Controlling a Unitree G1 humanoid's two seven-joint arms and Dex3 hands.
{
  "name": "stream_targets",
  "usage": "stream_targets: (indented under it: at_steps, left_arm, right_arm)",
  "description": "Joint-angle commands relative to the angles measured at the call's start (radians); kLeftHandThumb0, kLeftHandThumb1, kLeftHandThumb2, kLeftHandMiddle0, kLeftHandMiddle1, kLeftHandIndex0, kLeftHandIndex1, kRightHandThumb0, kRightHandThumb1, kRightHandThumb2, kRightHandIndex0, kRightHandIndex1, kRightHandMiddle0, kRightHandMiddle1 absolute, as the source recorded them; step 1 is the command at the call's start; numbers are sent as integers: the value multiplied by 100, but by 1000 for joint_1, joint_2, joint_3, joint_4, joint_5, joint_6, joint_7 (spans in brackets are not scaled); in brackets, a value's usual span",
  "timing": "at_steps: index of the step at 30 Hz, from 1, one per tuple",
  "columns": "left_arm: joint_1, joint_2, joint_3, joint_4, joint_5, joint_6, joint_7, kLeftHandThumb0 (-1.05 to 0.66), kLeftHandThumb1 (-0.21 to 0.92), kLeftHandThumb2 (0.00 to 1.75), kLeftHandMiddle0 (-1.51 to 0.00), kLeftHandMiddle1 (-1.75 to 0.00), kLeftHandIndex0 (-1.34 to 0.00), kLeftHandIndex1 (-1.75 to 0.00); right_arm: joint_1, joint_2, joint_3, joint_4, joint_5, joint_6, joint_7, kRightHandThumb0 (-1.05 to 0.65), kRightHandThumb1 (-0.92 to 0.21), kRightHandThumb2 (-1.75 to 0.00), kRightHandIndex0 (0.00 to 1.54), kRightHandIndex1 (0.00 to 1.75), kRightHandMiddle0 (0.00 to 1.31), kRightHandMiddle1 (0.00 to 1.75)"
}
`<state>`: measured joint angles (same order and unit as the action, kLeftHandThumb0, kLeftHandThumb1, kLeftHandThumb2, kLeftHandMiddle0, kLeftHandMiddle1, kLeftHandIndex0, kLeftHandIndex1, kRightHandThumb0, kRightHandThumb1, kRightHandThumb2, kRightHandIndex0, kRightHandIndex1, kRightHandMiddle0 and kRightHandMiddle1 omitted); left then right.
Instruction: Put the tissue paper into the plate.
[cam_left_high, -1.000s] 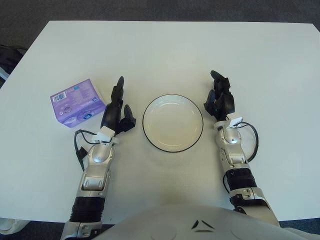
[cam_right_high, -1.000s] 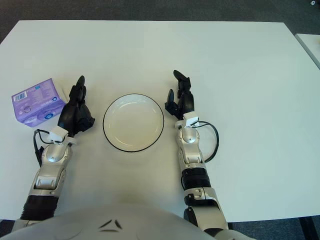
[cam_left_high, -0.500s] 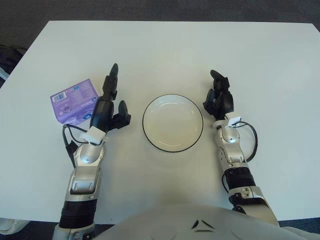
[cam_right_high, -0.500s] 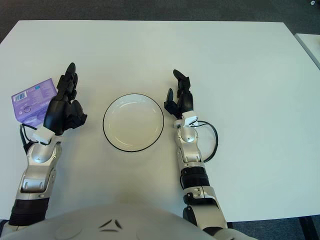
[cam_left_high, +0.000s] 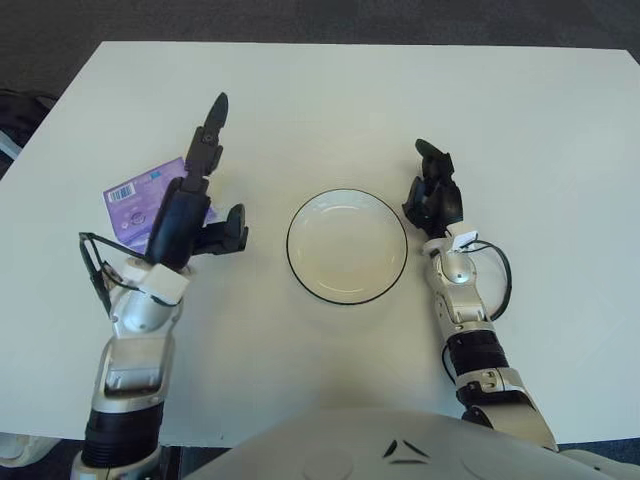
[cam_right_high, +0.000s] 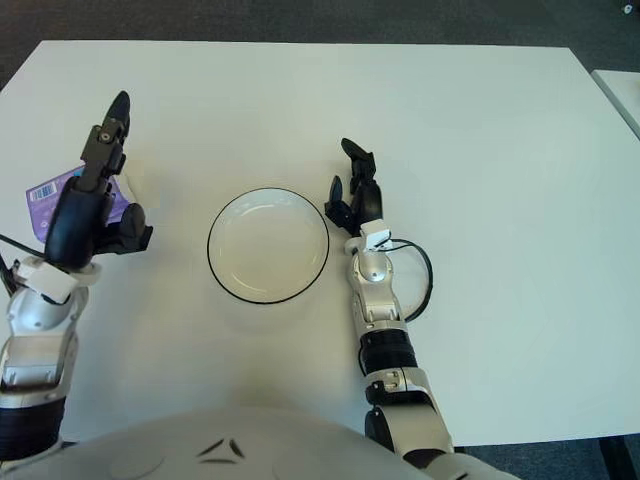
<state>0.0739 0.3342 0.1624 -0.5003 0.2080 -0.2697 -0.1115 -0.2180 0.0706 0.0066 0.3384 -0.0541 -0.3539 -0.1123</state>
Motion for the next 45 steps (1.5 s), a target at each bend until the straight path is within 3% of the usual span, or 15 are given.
stream_targets:
  at_steps: [1,5,12,17,22,27,30,34,40,45]
  left_arm:
    - [60,80,106,-46,76,-10,-19,-66,92,86,0,0,0,0]
    - [159,160,254,-113,176,7,-68,-67,92,83,0,0,0,0]
    - [109,292,301,-92,413,69,-107,-74,92,85,0,0,0,0]
    - [49,389,328,-82,423,132,-190,-78,92,88,0,0,0,0]
    - [68,450,377,-79,430,139,-243,-80,92,89,0,0,0,0]
    - [80,571,457,-14,494,124,-296,-84,92,89,0,0,0,0]
    - [81,610,464,25,540,117,-299,-91,92,87,0,0,0,0]
    - [100,660,460,39,521,108,-370,-100,92,80,0,0,0,0]
    - [106,675,451,14,516,135,-446,-104,92,74,0,0,0,0]
    - [37,727,388,-10,501,240,-607,-105,92,68,0,0,0,0]
  right_arm:
    - [68,13,1,86,9,37,5,-68,-92,-87,24,1,0,64]
    - [64,14,-1,103,9,30,8,-68,-92,-88,25,1,0,64]
    - [52,15,-5,133,7,20,10,-69,-92,-88,25,1,0,64]
    - [46,16,-6,148,8,12,11,-69,-92,-87,26,1,0,64]
    - [42,19,-6,158,8,8,10,-69,-92,-87,26,1,0,65]
    - [39,22,-4,162,5,7,9,-69,-92,-87,25,1,0,66]
    - [36,23,-3,164,3,7,7,-68,-92,-87,25,1,0,67]
    - [39,24,-4,163,1,8,2,-68,-92,-87,25,1,0,68]
    - [36,24,-7,172,2,8,0,-67,-92,-87,24,0,0,68]
    - [30,23,-10,181,7,6,5,-67,-92,-88,24,0,0,68]
